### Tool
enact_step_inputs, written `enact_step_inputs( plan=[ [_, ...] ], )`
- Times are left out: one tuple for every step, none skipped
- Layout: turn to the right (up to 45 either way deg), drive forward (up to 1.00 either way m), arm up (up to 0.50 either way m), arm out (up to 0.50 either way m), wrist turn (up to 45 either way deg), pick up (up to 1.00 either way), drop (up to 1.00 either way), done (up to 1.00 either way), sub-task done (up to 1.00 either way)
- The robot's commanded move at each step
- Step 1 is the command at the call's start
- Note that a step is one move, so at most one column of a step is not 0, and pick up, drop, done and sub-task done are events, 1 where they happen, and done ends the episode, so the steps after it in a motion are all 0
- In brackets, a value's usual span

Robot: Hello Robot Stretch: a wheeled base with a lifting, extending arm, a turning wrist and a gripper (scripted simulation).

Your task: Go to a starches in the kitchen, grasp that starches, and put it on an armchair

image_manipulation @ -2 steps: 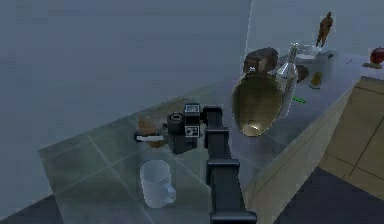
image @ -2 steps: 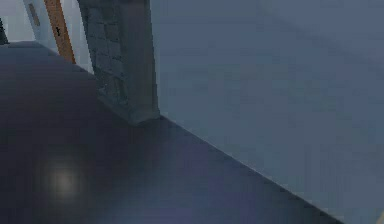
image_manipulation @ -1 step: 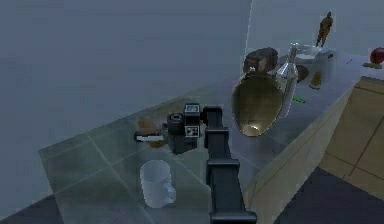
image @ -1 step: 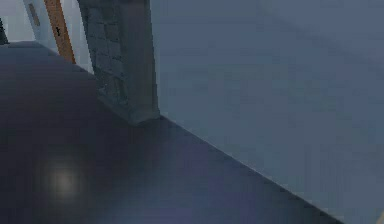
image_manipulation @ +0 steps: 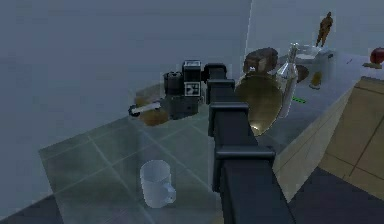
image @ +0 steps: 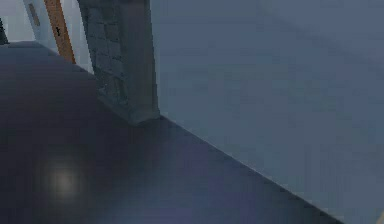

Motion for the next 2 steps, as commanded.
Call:
enact_step_inputs(
  plan=[
    [0.0,0.00,0.00,0.00,-45.0,0.00,0.00,0.00,0.00],
    [0.0,0.00,0.00,0.00,-45.0,0.00,0.00,0.00,0.00]
  ],
)
